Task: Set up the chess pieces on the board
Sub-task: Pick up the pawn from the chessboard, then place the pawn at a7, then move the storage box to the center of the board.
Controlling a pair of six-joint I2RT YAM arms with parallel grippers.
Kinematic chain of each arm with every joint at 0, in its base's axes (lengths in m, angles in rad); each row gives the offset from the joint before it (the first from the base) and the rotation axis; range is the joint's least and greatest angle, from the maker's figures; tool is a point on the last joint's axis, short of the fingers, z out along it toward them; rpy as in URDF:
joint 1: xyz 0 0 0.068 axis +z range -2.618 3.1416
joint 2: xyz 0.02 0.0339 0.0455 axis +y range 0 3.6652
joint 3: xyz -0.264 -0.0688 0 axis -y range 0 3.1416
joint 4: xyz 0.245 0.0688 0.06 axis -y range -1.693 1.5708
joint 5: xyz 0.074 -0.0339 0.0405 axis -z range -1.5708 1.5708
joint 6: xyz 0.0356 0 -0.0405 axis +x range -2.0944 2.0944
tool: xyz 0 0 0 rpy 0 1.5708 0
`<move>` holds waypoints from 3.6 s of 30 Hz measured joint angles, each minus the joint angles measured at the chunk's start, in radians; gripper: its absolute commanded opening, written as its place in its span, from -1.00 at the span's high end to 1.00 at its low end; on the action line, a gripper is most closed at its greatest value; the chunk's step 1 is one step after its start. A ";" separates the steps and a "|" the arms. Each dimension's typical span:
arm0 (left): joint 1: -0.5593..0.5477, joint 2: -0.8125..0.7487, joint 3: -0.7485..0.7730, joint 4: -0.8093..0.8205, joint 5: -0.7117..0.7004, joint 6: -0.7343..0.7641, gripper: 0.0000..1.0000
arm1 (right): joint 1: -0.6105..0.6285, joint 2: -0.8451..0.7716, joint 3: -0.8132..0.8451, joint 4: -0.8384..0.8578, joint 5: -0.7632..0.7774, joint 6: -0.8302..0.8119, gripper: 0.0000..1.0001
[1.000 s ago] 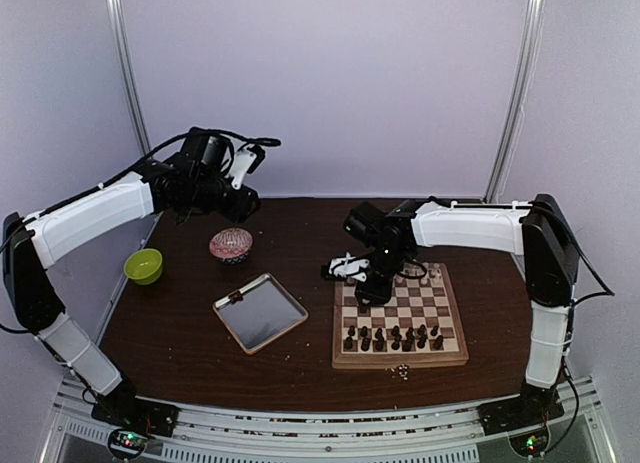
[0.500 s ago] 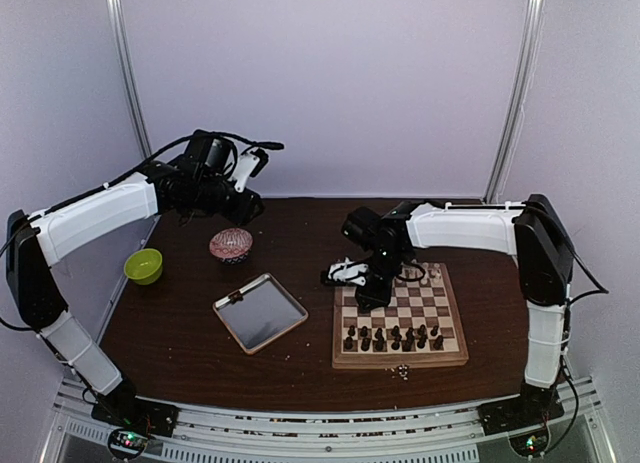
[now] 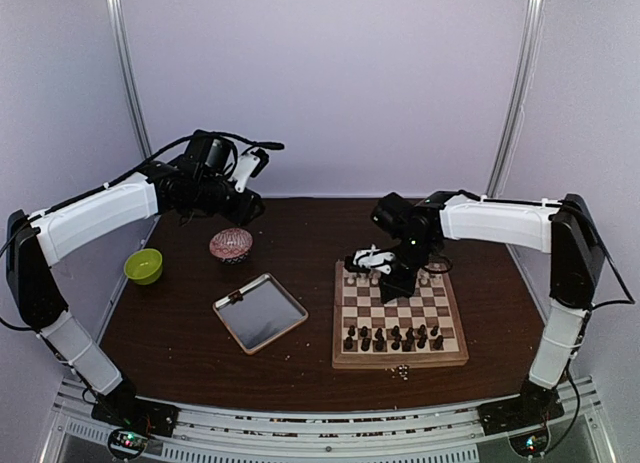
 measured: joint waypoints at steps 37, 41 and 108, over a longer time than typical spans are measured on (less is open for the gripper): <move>0.000 0.045 0.001 -0.008 0.057 -0.007 0.19 | -0.164 -0.355 -0.486 -0.036 0.053 -0.129 0.66; 0.000 0.049 0.001 -0.010 0.058 -0.007 0.18 | -0.164 -0.341 -0.499 -0.032 0.054 -0.128 0.55; -0.033 0.321 -0.152 -0.227 -0.007 -0.114 0.36 | -0.192 -0.476 -0.412 0.061 -0.306 -0.031 0.34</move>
